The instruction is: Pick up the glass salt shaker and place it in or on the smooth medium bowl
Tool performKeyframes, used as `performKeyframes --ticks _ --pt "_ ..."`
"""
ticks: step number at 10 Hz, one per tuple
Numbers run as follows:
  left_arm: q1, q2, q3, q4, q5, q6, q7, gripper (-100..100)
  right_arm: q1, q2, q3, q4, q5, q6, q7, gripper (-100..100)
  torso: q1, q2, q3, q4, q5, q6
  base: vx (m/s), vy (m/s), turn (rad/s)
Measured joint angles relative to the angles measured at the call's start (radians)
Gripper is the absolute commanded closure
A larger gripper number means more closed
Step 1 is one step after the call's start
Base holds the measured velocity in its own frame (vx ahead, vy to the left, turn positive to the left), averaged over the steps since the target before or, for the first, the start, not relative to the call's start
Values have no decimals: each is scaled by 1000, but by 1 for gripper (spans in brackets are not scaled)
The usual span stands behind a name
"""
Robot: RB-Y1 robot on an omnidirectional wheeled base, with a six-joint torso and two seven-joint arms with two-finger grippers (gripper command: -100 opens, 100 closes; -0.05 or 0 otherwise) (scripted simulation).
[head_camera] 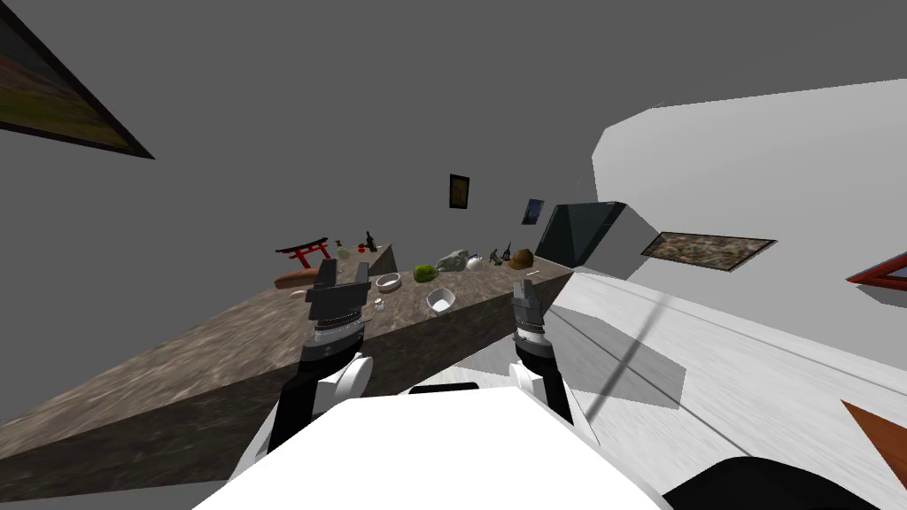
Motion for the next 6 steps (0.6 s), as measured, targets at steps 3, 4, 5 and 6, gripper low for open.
performKeyframes --ticks 3,4,5,6 --pt "-11 57 28 50 -10 -11 -29 -100 0 0 0 0 0 0 0 0 2 4 2 1 1 0 -63 32 33" --pt "-11 69 36 76 -18 -21 -47 -100 0 0 0 0 0 0 0 0 3 5 3 1 1 0 -87 53 35" --pt "-16 80 50 99 -22 -27 -62 -100 0 0 0 0 0 0 0 0 4 6 3 1 1 0 -77 57 33" --pt "-29 89 68 122 -25 -24 -75 -100 0 0 0 0 0 0 0 0 4 5 3 1 1 0 -64 53 31"
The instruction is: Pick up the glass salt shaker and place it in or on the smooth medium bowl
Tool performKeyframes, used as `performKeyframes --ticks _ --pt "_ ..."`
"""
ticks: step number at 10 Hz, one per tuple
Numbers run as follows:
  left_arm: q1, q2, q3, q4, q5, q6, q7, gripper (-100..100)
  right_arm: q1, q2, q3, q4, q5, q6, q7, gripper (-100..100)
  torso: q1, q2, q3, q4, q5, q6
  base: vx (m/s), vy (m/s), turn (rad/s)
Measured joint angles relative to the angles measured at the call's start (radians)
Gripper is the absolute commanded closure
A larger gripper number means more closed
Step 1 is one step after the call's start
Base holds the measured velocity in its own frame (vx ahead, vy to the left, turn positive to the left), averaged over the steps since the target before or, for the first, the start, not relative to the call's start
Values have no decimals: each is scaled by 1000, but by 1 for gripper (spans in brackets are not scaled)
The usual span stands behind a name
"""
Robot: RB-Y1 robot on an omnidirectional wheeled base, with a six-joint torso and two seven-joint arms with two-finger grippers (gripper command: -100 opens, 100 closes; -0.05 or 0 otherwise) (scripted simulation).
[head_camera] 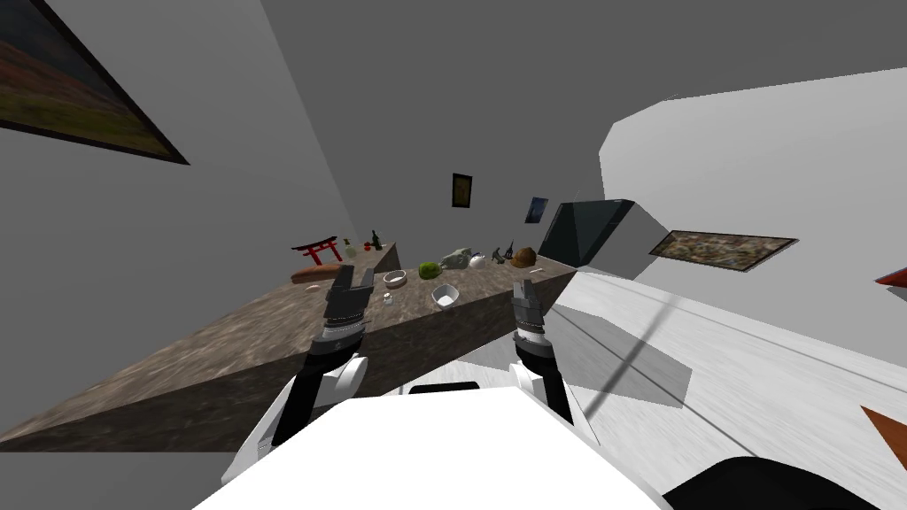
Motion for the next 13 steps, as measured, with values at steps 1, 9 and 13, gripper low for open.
performKeyframes --ticks 1,9,13 --pt "-4 4 11 21 -7 1 -17 -100 0 0 0 0 0 0 0 0 0 -1 0 0 0 0 -54 40 29" --pt "-45 24 104 256 -71 -41 -159 -100 0 0 0 0 0 0 0 0 -2 -3 -2 -1 0 0 -46 35 20" --pt "-73 33 139 369 -106 -40 -223 -100 0 0 0 0 0 0 0 0 -3 -4 -2 -1 -1 0 -16 21 0"
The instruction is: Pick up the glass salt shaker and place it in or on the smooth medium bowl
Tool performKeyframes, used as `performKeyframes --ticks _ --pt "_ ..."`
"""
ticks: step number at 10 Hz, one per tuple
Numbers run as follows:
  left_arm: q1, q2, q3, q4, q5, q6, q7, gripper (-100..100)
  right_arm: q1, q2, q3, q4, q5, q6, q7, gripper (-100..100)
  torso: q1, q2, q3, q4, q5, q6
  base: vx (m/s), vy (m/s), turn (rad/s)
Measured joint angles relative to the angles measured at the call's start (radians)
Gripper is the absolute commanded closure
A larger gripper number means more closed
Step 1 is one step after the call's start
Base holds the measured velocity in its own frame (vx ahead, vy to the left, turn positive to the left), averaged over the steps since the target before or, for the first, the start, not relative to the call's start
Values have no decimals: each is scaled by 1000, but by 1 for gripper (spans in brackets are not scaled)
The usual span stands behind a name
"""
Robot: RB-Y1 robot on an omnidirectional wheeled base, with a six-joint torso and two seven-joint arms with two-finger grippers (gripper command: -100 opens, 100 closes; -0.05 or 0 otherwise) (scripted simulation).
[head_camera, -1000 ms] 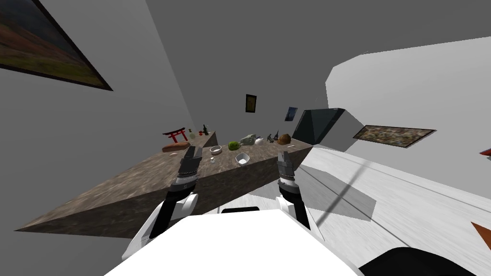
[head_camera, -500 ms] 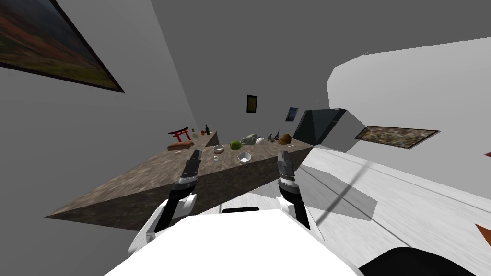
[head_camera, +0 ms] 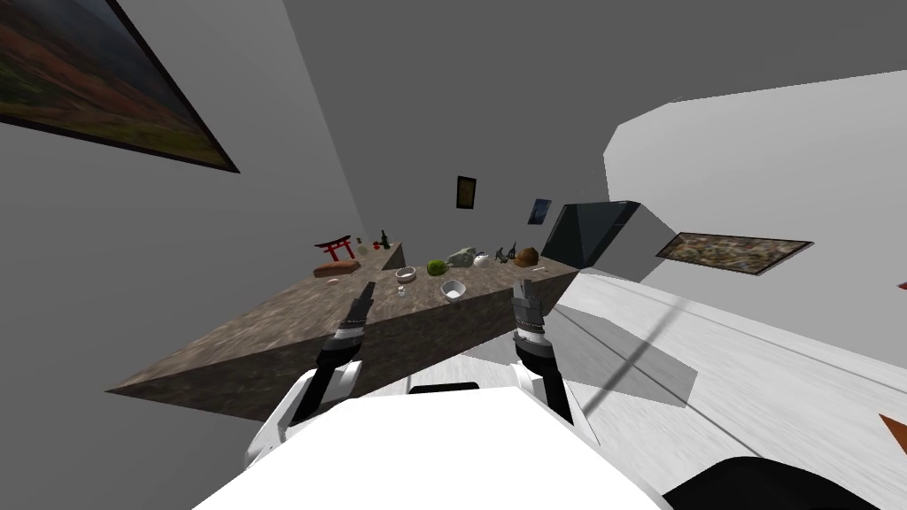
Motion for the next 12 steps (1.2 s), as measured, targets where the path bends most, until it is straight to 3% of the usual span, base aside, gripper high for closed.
performKeyframes --ticks 6,9,12 --pt "-31 21 36 173 -68 15 -96 -100 0 0 0 0 0 0 0 0 -1 -3 -2 -1 0 0 14 9 -13" --pt "-65 28 39 254 -101 35 -138 -100 0 0 0 0 0 0 0 0 -2 -4 -2 -1 0 0 40 -4 -30" --pt "-71 35 37 319 -133 46 -177 -100 0 0 0 0 0 0 0 0 -2 -4 -2 -1 0 0 45 0 -30"
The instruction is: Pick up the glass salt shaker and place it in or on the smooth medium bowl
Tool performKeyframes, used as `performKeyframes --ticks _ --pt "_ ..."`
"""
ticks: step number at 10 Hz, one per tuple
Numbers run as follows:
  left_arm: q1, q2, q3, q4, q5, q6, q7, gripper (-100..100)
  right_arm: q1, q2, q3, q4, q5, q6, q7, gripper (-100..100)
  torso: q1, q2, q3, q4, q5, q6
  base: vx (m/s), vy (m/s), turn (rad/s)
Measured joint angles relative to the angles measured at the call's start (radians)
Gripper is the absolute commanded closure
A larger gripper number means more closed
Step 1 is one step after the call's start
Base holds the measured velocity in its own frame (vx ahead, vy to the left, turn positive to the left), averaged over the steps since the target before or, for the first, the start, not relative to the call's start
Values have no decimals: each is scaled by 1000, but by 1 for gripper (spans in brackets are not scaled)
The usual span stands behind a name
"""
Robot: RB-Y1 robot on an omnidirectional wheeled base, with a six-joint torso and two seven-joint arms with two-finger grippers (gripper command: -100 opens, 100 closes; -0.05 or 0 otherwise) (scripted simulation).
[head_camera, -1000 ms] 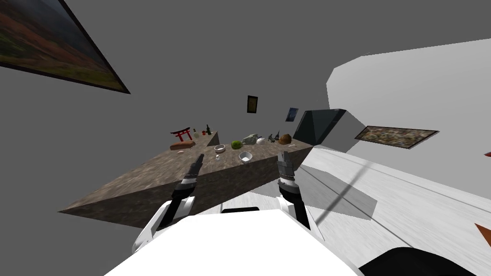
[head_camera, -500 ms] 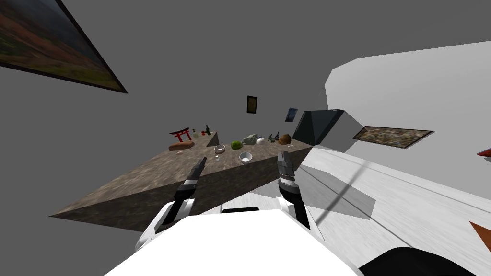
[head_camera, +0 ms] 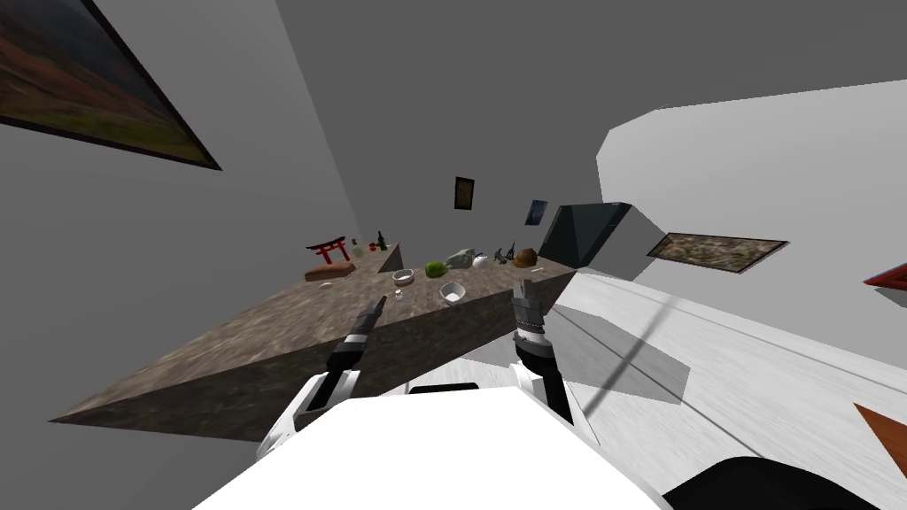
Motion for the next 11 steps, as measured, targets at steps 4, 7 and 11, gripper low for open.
performKeyframes --ticks 4,7,11 --pt "-23 24 -2 83 -39 25 -37 -100 0 0 0 0 0 0 0 0 -1 -2 -1 0 0 0 62 -7 -33" --pt "-51 50 -8 184 -79 42 -74 -100 0 0 0 0 0 0 0 0 0 -5 -3 -1 0 0 107 -11 -62" --pt "-78 83 -26 257 -124 91 -102 -100 0 0 0 0 0 0 0 0 0 -4 -2 -1 0 0 80 -4 -24"
